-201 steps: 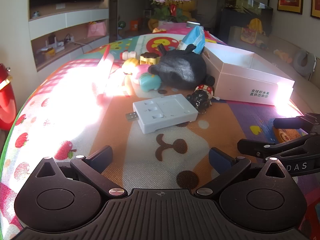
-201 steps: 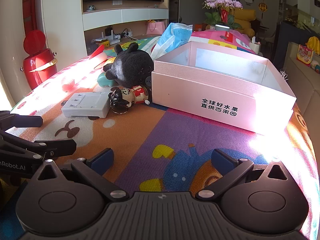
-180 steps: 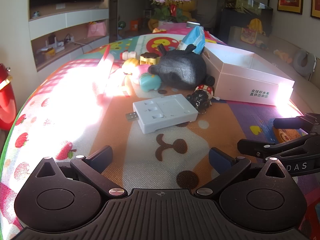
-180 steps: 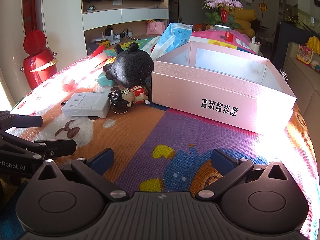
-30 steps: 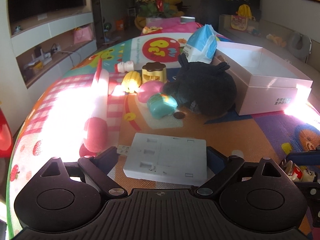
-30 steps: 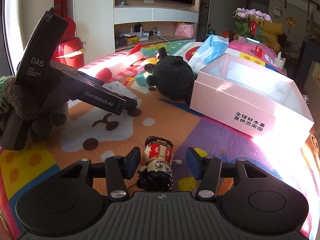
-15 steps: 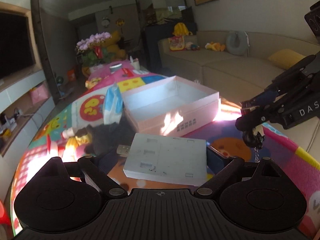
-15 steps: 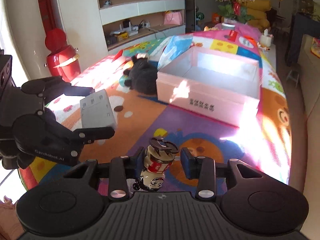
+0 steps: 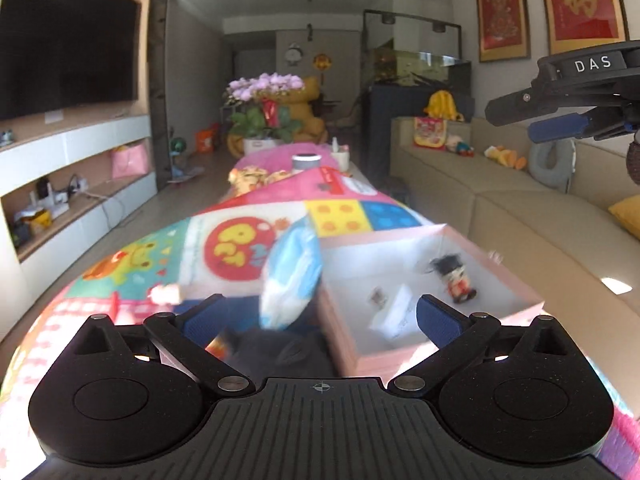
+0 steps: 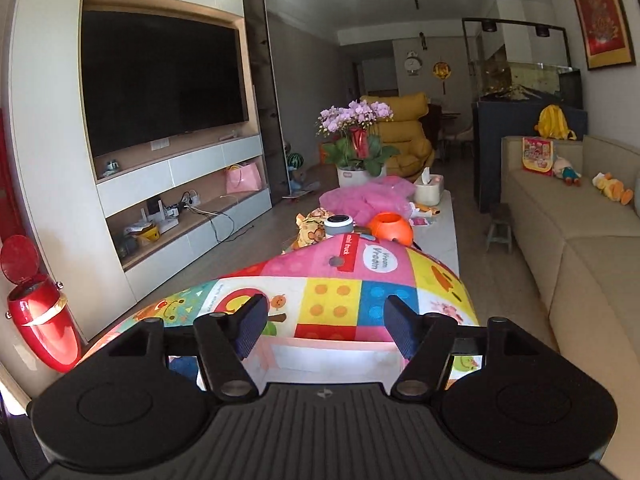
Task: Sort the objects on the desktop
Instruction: 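Carry the figurine with the right tool into the pink box and open, then move the right tool to the yellow cupcake toy and grasp it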
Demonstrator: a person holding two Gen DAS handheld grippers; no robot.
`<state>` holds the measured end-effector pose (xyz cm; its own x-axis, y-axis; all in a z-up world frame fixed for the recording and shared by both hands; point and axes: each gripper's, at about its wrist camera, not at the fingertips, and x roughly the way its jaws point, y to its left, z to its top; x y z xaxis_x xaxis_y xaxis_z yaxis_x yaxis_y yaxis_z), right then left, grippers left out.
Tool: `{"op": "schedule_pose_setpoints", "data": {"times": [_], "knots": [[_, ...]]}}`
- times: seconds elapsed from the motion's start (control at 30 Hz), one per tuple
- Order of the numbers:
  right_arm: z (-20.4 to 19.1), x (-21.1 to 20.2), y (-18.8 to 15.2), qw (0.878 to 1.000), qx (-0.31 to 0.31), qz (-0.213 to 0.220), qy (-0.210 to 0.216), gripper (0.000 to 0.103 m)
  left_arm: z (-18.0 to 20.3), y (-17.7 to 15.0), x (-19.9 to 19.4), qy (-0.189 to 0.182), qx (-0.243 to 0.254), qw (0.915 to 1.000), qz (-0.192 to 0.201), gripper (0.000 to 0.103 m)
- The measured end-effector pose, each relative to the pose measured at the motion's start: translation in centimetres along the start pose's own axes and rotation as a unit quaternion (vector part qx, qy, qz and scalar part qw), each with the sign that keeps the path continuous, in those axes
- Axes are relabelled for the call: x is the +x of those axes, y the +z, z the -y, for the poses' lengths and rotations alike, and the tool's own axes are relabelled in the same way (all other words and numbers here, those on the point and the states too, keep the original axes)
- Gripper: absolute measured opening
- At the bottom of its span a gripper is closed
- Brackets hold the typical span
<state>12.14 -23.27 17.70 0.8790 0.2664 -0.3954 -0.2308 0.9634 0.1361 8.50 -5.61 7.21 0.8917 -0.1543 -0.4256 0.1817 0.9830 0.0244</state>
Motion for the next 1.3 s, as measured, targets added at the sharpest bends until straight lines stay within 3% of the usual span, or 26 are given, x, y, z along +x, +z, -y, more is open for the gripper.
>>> {"op": "schedule_pose_setpoints", "data": {"times": [0.23, 0.3, 0.43, 0.5, 0.63, 0.83, 1.0, 1.17, 1.3], "knots": [[-3.8, 2.9, -3.0, 0.999, -0.02, -0.047, 0.021, 0.071, -5.2, -4.4, -5.6, 0.09, 0.027, 0.9938, -0.059, 0.103], [-5.3, 2.5, -3.1, 0.998, -0.027, -0.048, 0.036, 0.071, -7.3, -4.3, -8.7, 0.13, 0.02, 0.9897, -0.056, 0.103], [-8.2, 0.7, -3.8, 0.996, -0.065, -0.015, 0.058, 0.087, -10.6, -3.0, -15.3, 0.209, 0.021, 0.9769, -0.036, 0.103], [-9.4, 0.2, -4.5, 0.994, -0.079, -0.011, 0.071, 0.089, -11.9, -1.9, -18.1, 0.244, 0.024, 0.9691, -0.029, 0.103], [-12.4, 0.9, -7.1, 0.989, -0.121, -0.036, 0.079, 0.089, -13.3, 0.2, -22.2, 0.279, 0.022, 0.9599, -0.003, 0.103], [-16.5, 2.7, -9.5, 0.979, -0.171, -0.069, 0.086, 0.089, -14.8, 6.3, -26.3, 0.286, -0.013, 0.9564, 0.061, 0.103], [-18.9, 4.7, -10.8, 0.975, -0.189, -0.074, 0.09, 0.089, -14.3, 8.3, -26.8, 0.31, 0.024, 0.9451, 0.102, 0.103], [-20.6, 7.0, -12.4, 0.971, -0.208, -0.084, 0.083, 0.089, -14.7, 5.9, -23.1, 0.262, 0.013, 0.963, 0.059, 0.103], [-20.8, 7.8, -13.8, 0.973, -0.206, -0.079, 0.071, 0.089, -14.8, 1.0, -17.5, 0.215, 0.0, 0.9765, 0.015, 0.103]]}}
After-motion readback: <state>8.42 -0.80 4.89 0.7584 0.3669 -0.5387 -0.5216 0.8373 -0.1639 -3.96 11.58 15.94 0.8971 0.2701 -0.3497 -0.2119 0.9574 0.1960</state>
